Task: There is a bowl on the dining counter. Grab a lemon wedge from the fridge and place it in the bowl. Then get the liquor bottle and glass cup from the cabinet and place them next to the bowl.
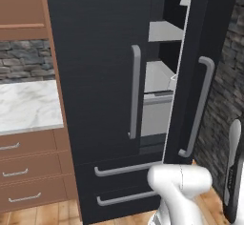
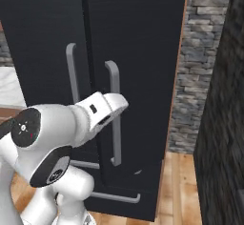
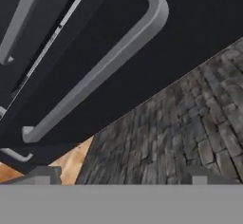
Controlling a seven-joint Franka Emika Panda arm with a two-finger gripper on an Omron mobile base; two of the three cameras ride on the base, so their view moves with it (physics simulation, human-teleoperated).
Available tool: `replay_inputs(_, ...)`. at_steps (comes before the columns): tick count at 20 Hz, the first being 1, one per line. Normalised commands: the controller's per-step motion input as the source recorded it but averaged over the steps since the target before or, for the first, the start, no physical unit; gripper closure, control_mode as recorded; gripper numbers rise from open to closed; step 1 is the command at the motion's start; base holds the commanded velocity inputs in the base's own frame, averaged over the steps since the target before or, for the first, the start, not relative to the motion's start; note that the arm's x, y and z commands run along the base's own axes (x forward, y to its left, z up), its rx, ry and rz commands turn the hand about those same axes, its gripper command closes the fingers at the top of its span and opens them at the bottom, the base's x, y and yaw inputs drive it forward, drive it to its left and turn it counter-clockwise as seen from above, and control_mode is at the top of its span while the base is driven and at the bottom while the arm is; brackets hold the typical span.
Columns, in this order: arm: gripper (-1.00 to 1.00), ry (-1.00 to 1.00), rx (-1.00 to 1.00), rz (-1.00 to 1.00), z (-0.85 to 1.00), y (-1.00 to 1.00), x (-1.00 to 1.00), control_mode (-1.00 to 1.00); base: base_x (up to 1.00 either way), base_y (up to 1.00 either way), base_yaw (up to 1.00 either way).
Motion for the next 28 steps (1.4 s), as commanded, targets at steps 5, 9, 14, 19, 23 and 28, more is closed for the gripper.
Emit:
replay_inputs(5, -1.00, 0.29, -0.19, -0.11, 0.67, 0.68, -0.21, -1.00, 0.00, 0.00, 0.00)
replay_inputs(9, -1.00, 0.37, -0.31, -0.09, 0.32, 0.99, 0.17, -1.00, 0.00, 0.00, 0.00)
replay_inputs(14, -1.00, 0.12, -0.31, -0.04, -0.02, 1.00, 0.24, -1.00, 0.00, 0.00, 0.00)
replay_inputs(19, -1.00, -0.10, -0.12, 0.03, -0.31, 0.85, -0.05, -1.00, 0.00, 0.00, 0.00)
replay_inputs(23, -1.00, -0.10, 0.00, 0.01, -0.03, 0.39, 0.28, -1.00, 0.00, 0.00, 0.00)
replay_inputs(28, -1.00, 0.02, 0.00, 0.00, 0.00, 0.41, 0.70, -1.00, 0.00, 0.00, 0.00)
